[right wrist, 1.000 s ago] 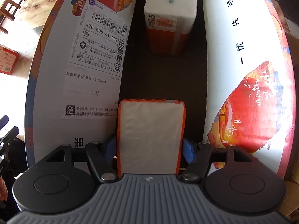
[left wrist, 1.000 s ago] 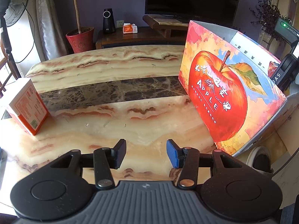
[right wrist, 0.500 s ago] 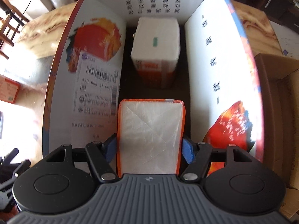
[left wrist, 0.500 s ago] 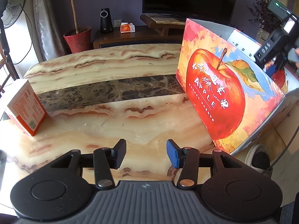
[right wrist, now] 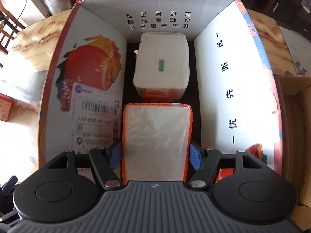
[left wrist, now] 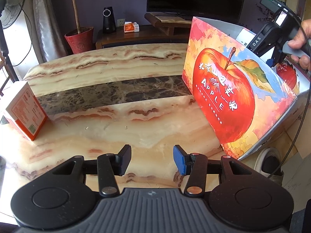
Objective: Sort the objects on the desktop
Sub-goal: 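Lower the tissue pack with the right gripper into the box beside the white pack, then open the right gripper to release the tissue pack inside the box, then withdraw the right gripper from the box toward the left gripper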
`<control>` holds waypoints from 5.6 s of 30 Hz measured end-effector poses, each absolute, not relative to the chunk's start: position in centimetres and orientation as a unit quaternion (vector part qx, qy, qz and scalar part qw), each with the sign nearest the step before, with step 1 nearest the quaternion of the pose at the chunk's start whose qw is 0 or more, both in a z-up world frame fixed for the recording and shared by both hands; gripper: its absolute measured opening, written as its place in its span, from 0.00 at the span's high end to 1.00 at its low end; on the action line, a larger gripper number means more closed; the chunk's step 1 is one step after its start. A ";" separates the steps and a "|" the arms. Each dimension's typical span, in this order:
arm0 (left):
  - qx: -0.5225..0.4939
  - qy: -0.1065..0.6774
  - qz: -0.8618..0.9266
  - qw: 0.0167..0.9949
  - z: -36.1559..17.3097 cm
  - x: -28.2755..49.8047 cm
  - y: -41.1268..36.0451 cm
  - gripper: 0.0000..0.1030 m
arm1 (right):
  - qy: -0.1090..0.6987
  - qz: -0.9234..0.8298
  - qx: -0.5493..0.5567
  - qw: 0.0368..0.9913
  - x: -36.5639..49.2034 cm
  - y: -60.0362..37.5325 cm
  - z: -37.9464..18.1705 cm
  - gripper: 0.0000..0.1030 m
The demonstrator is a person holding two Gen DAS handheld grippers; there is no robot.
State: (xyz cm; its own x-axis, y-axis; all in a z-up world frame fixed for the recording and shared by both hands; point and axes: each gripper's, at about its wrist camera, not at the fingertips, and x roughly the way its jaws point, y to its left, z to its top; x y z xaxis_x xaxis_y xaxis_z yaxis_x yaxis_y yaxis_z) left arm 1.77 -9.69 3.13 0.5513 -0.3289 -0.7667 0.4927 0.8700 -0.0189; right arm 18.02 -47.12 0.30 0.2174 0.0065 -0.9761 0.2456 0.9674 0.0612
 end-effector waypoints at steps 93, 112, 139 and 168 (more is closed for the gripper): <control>0.110 0.413 -0.243 0.871 3.0 1.7 -10.5 0.52 | 0.642 0.040 0.182 0.744 14.5 -48.5 1.7 0.39; 0.121 0.413 -0.246 0.868 2.6 1.5 -11.0 0.51 | 0.627 -0.026 0.178 0.758 12.9 -48.1 -0.9 0.39; 0.008 0.388 -0.174 0.905 6.8 1.4 -2.4 0.35 | 0.540 0.193 0.091 0.814 8.9 -44.8 17.5 0.37; -0.016 0.353 -0.106 0.929 6.4 0.5 4.1 0.24 | 0.496 0.271 0.045 0.824 23.6 -3.8 10.5 0.25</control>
State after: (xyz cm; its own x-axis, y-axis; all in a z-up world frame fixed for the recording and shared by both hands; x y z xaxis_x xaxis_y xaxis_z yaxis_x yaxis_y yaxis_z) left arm 0.52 4.14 6.45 0.7281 -0.2087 -0.6529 0.1868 0.9769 -0.1040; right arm 23.59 -3.81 10.52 0.3616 0.4917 -0.7921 -0.4023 0.8487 0.3432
